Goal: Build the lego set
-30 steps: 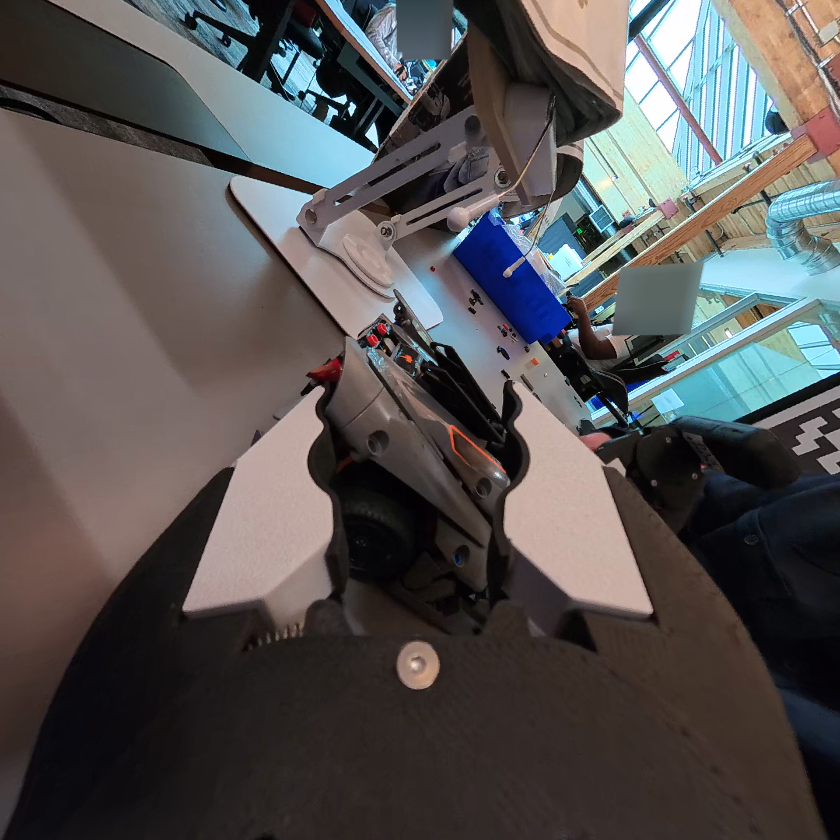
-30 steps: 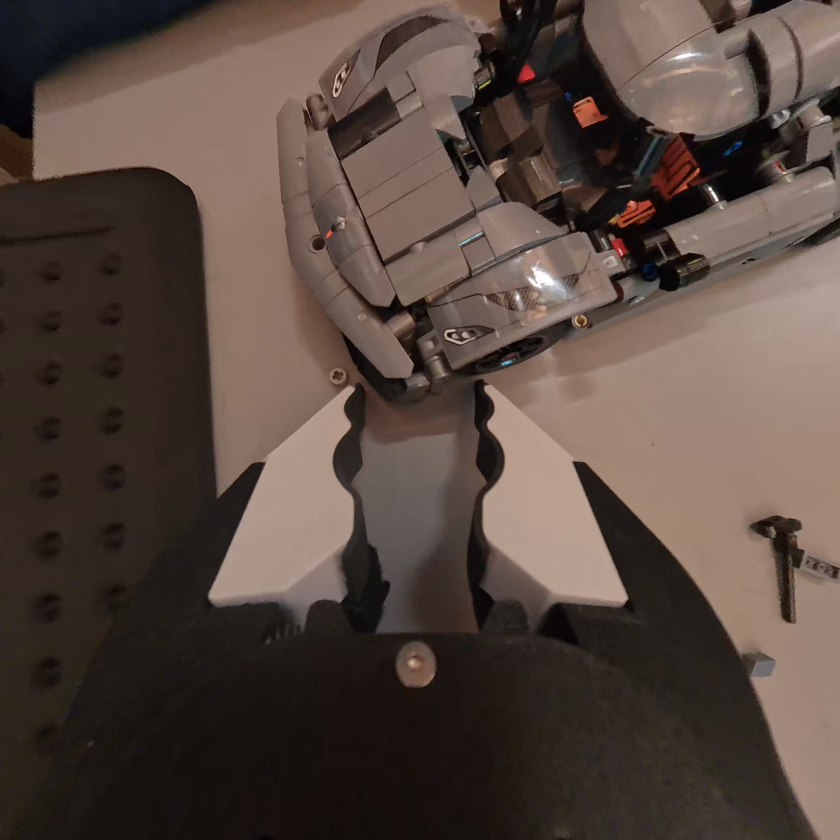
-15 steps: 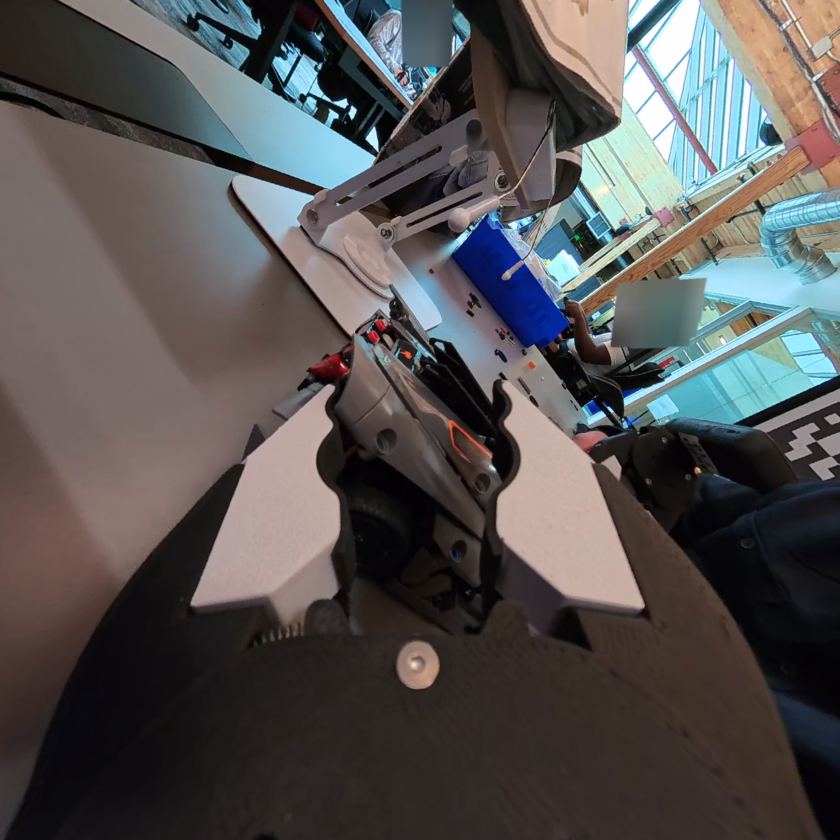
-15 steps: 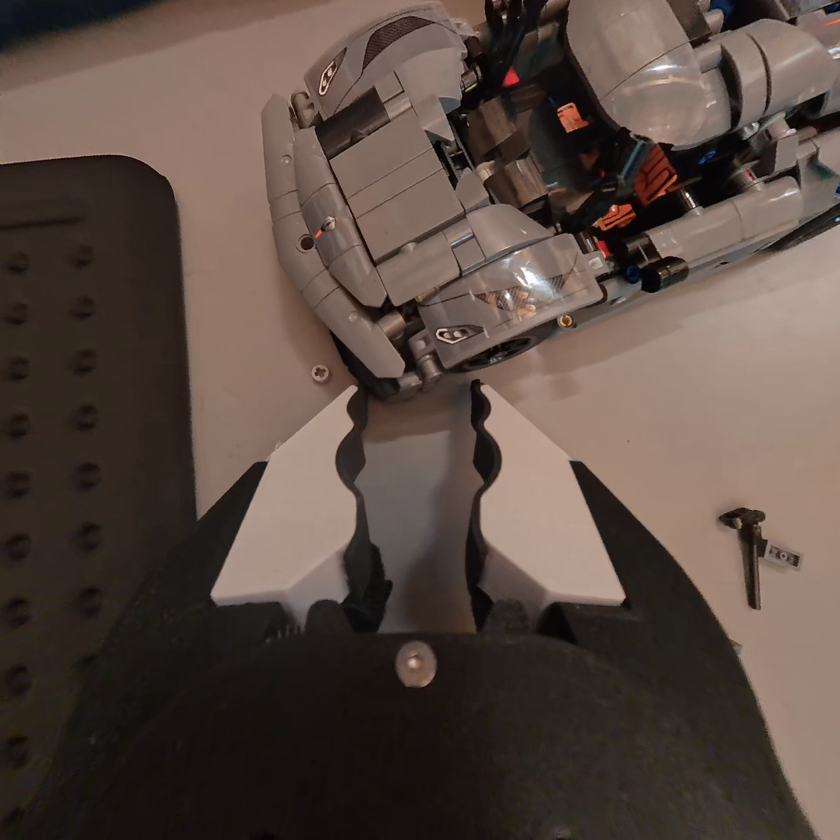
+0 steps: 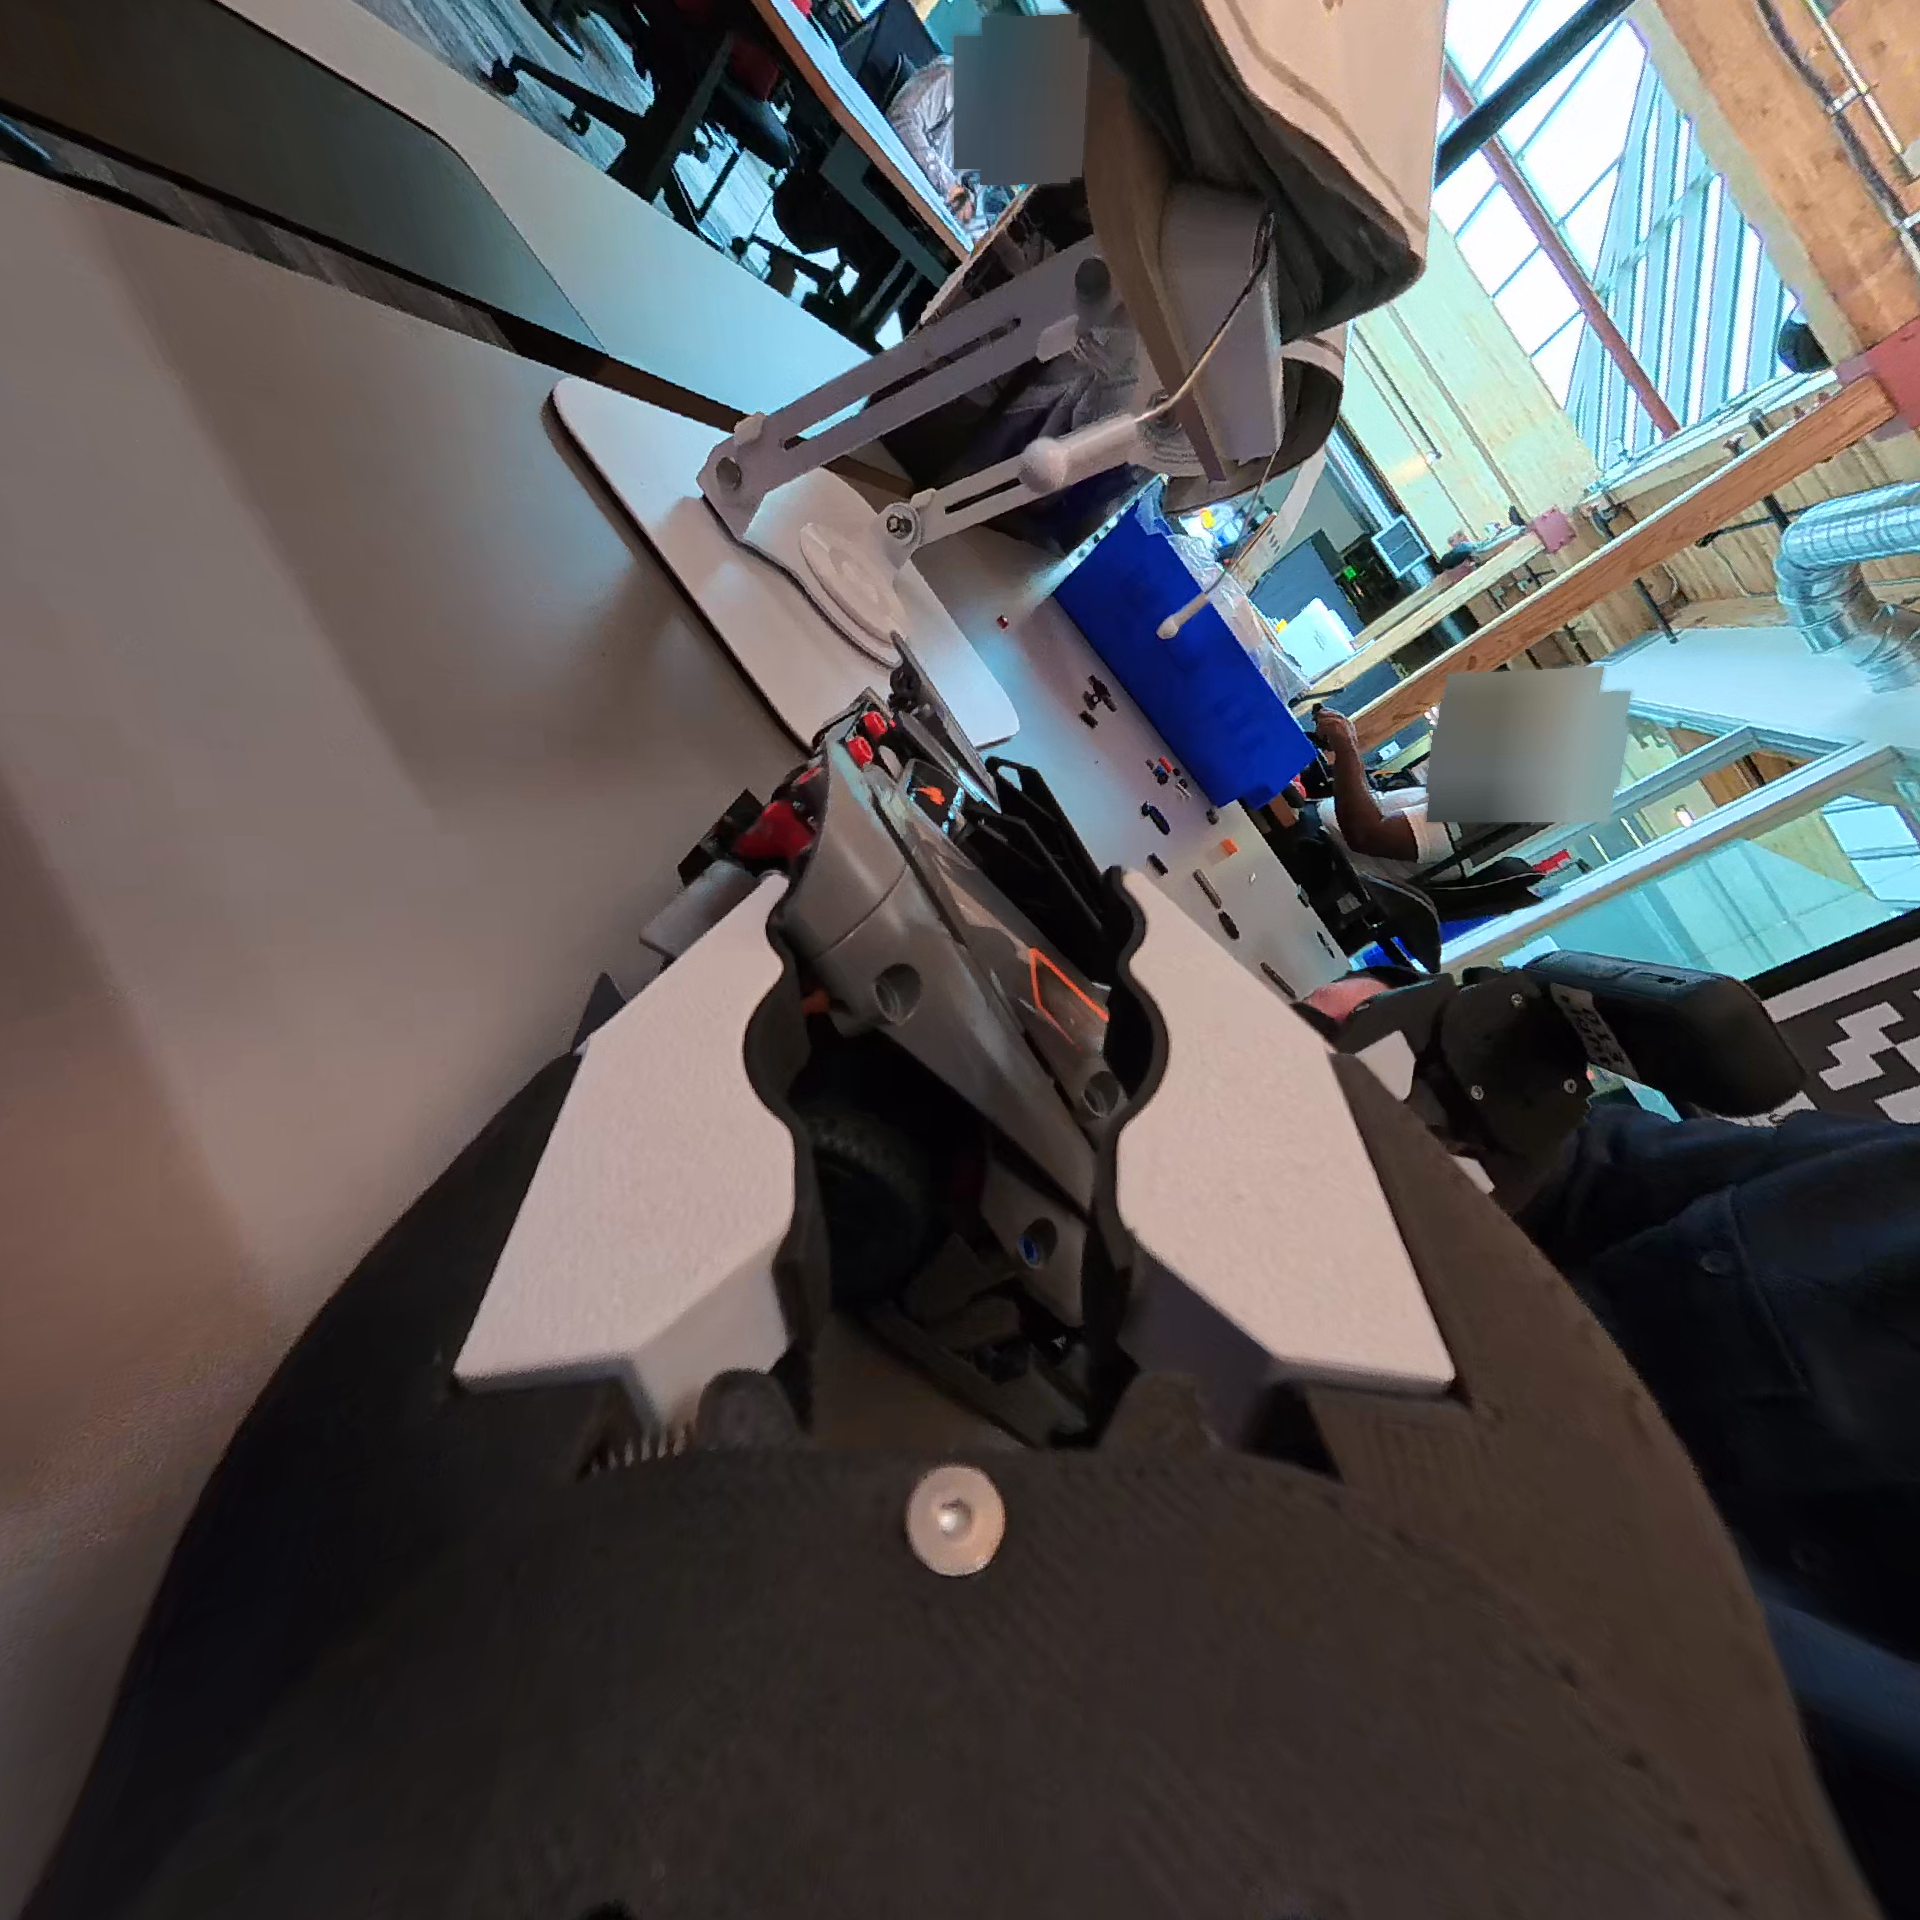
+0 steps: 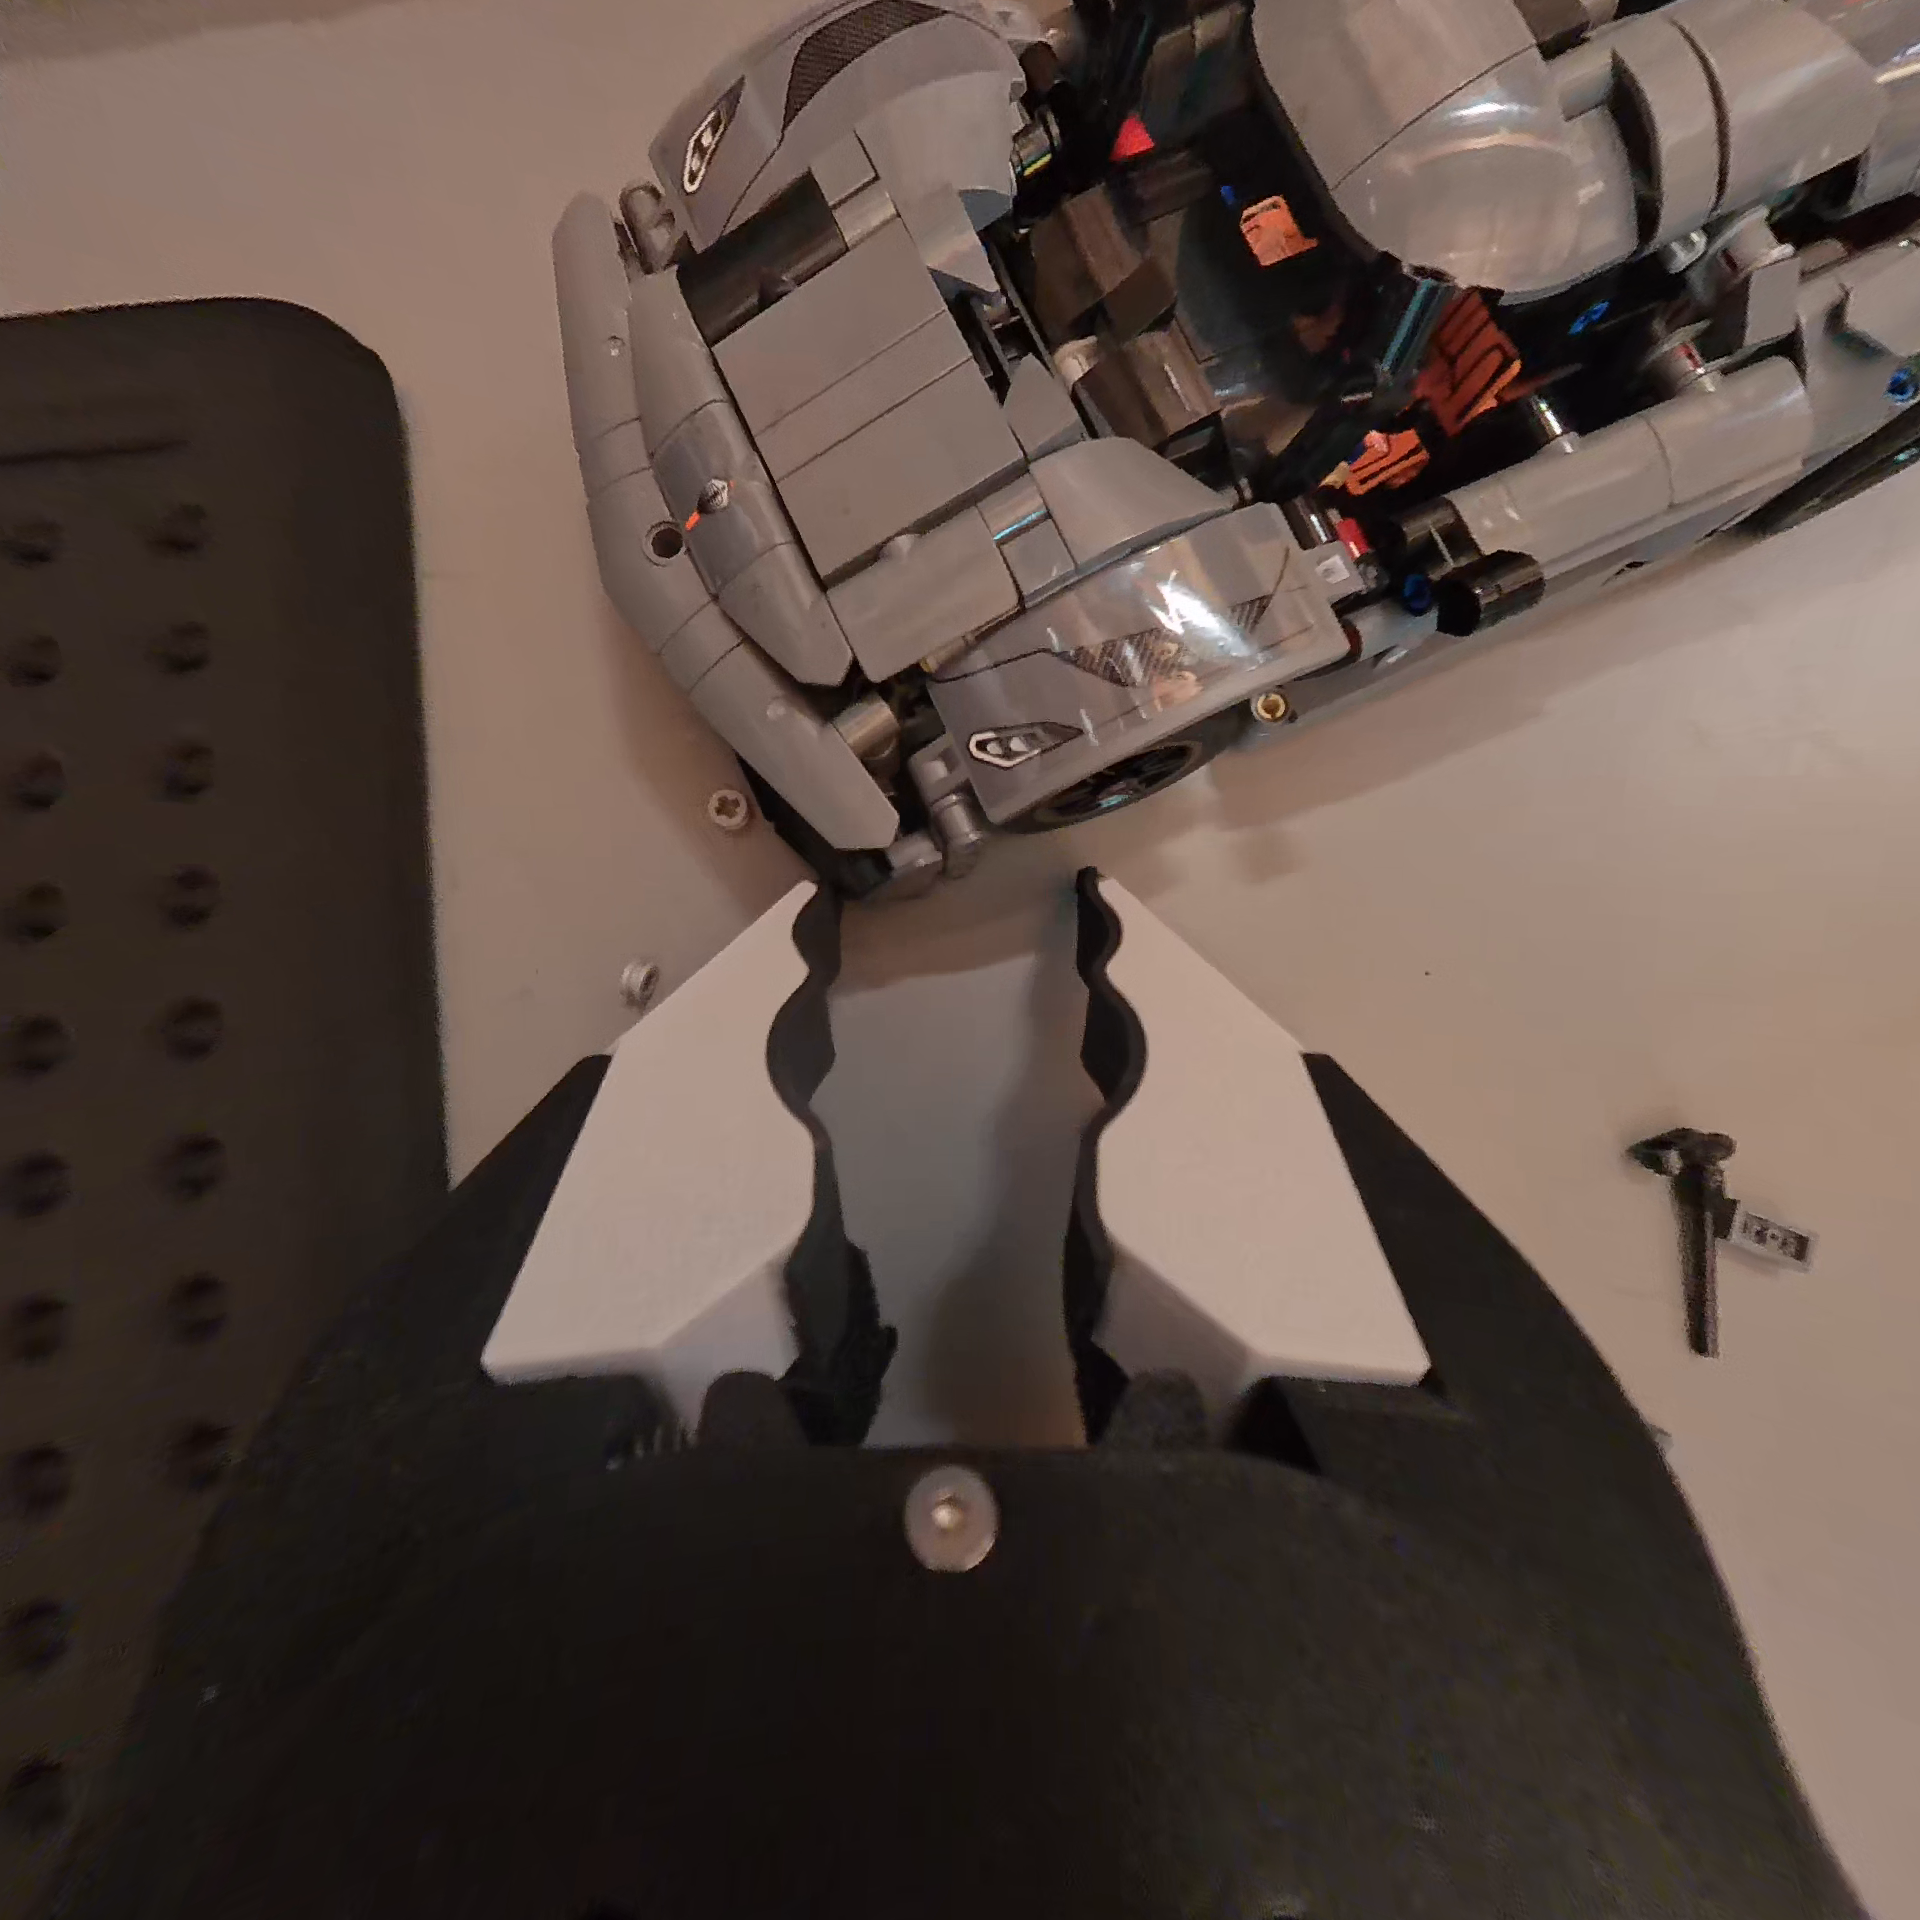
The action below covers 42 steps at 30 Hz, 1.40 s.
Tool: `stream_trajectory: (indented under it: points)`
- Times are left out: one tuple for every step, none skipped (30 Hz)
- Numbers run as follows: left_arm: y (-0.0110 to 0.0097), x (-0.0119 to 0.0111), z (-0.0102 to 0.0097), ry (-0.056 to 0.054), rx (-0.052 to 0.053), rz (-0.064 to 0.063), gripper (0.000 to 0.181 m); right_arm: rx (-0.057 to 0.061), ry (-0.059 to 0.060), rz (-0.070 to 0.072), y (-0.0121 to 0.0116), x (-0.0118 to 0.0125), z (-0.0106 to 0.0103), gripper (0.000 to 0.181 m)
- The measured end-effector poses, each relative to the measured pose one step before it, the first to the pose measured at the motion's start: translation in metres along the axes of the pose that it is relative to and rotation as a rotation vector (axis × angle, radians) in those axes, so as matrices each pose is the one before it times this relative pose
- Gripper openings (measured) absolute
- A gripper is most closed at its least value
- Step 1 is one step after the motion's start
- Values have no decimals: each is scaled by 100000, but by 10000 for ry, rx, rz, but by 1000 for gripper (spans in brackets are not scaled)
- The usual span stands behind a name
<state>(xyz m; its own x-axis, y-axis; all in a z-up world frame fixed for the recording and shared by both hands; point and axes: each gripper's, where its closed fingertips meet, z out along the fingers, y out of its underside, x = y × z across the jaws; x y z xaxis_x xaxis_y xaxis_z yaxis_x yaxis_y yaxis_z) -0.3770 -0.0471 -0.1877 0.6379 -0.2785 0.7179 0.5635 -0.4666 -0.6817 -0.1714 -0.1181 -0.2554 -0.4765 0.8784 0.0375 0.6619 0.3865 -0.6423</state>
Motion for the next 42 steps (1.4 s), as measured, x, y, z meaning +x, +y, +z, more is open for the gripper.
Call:
stream_trajectory:
  points:
    - [83, 48, -167, -78, 46, 1, 54, -26, 17, -40, 23, -6, -37, 45]
    - [180, 75, -185, -59, -7, 35, 55, -25, -73, 37, 52, -66, -16, 45]
    - [147, 79, -239, -62, 21, 51, 54, -28, -87, 67, 78, -50, -22, 45]
    - [106, 28, -291, -79, 84, 26, 54, -11, -41, 46, 82, 29, -47, 45]
    - [82, -4, -341, -81, 86, -15, 53, 6, -37, 25, 59, -14, -51, 44]
    - [129, 47, -382, -44, 50, -23, 54, -4, -21, 11, 50, -8, -27, 42]
    - [105, 17, -437, -65, 81, 2, 54, -8, 57, -28, 29, 90, -47, 41]
    - [102, -68, -477, -131, 83, 21, 54, -13, 112, -64, 32, 177, -62, 40]
    - [67, -41, -485, -114, 99, 11, 54, -9, 87, -18, 30, 206, -45, 38]
    - [96, -28, -481, -106, 85, -15, 54, -7, 10, 64, 58, 177, -34, 38]
    - [128, 25, -442, -102, 85, -6, 54, 4, -27, 89, 69, 165, -21, 38]
    - [136, 58, -407, -114, 108, 7, 55, 11, -6, 82, 78, 183, -48, 38]
    - [105, 52, -412, -131, 138, 13, 55, 15, 16, 66, 64, 207, -40, 38]
    - [57, 49, -389, -99, 156, 15, 54, 11, 26, 32, 50, 200, -29, 39]
    - [69, 29, -351, -54, 84, -6, 54, -1, 45, 14, 42, 214, -44, 39]
    - [134, -101, -326, -112, -13, -7, 53, 0, 52, 32, 30, 229, -34, 40]
    - [48, -108, -293, -106, 59, 3, 52, 14, 42, 45, 14, 220, -12, 40]
    - [-32, -55, -178, -53, 75, -17, 51, 13, 16, 32, 3, 170, 10, 38]
    - [21, -51, -66, -7, -16, -42, 51, 3, -16, 36, 2, 135, 28, 38]
    - [-45, -107, -12, 6, -8, -105, 51, -3, 3, 31, -28, 169, 28, 39]
    - [-119, -164, -10, -11, 22, -127, 50, 3, 48, 0, -35, 204, 18, 39]
    - [-117, -133, 0, 6, -4, -51, 49, -2, 222, -40, -21, 437, -36, 38]
    - [-7, -68, 43, 25, -83, 9, 47, -44, 485, -160, 58, 842, -101, 23]
    - [280, 140, 156, 104, -231, 35, 43, -86, 396, -173, 113, 796, -73, 23]
    - [422, 250, 226, 59, -265, 157, 40, 27, -40, 77, -29, 203, -54, 22]
    - [425, 167, 231, -103, -239, 332, 36, 146, -295, 195, -127, -212, -105, 24]
    - [326, 132, 176, -140, -158, 359, 34, 47, -80, 134, 51, 23, -174, 26]
    - [215, 201, 114, -1, -83, 71, 34, -58, 146, -10, 227, 300, -291, 27]
    - [12, 132, 20, 45, 98, -254, 36, -2, 57, -20, 137, 151, -450, 29]
    - [-54, 190, -27, 84, 162, -267, 41, 56, -274, 77, 49, -326, -549, 32]
    - [20, 162, -19, 22, 90, -133, 45, -60, -509, 133, 272, -674, -480, 35]
    - [113, 80, 26, -47, -25, 48, 48, -164, -426, 111, 460, -523, -327, 40]
    - [46, -54, 22, -93, -28, 129, 47, -58, -219, 38, 277, -299, -283, 43]
    - [-88, -63, 30, -24, 49, -10, 47, 69, -222, -35, -54, -460, -364, 46]
    - [-87, 65, 65, 92, 20, -98, 49, 82, -367, -89, -180, -824, -359, 47]
    - [-42, 15, 11, 38, -23, 0, 51, 76, -423, -111, -156, -989, -189, 47]
    - [-5, -130, -16, -61, -18, 59, 49, 22, -346, -55, -28, -861, 66, 47]
    - [-78, -104, 10, -3, 36, -73, 48, 2, -166, -11, -6, -548, 272, 49]
    - [-153, -46, 30, 31, 103, -113, 48, 47, -25, -13, -141, -343, 372, 50]
    - [-119, -82, 37, -28, 102, -42, 49, 70, 12, 5, -260, -292, 437, 51]
    - [-128, -8, 5, -18, 73, -39, 50, 122, 60, 21, -354, -182, 443, 51]
    - [-103, 92, 10, 19, 82, -75, 53, 24, 37, -50, -188, -210, 472, 52]
